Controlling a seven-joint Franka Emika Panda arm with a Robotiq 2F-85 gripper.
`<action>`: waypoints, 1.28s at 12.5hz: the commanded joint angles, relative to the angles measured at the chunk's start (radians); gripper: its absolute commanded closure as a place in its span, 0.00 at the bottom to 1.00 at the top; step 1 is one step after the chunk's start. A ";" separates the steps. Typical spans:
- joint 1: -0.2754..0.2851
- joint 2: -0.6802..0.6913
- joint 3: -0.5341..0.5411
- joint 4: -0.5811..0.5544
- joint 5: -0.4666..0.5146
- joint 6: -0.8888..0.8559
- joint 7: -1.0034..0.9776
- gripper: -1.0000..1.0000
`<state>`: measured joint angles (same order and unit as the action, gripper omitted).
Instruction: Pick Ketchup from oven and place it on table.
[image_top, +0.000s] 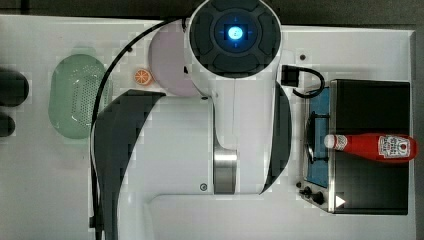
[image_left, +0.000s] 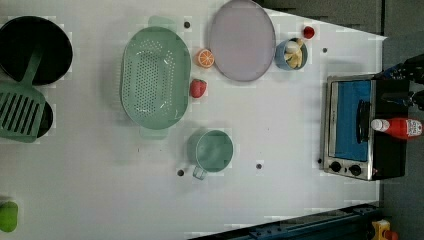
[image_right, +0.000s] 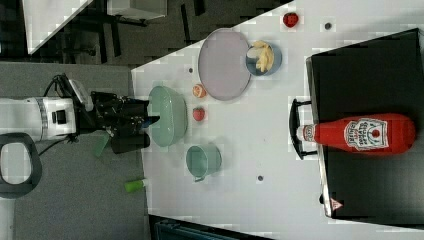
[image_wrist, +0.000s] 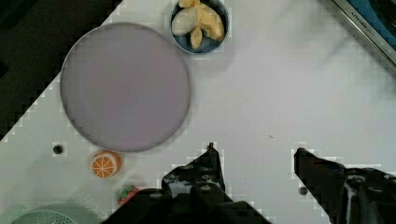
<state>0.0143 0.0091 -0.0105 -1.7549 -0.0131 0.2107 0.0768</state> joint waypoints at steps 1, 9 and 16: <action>-0.026 -0.321 -0.011 -0.166 0.055 -0.145 0.079 0.24; -0.061 -0.266 -0.113 -0.167 0.051 -0.123 0.079 0.00; -0.106 -0.083 -0.422 -0.165 0.049 0.062 0.079 0.00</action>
<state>-0.0682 -0.0494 -0.3821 -1.9248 0.0674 0.2253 0.1255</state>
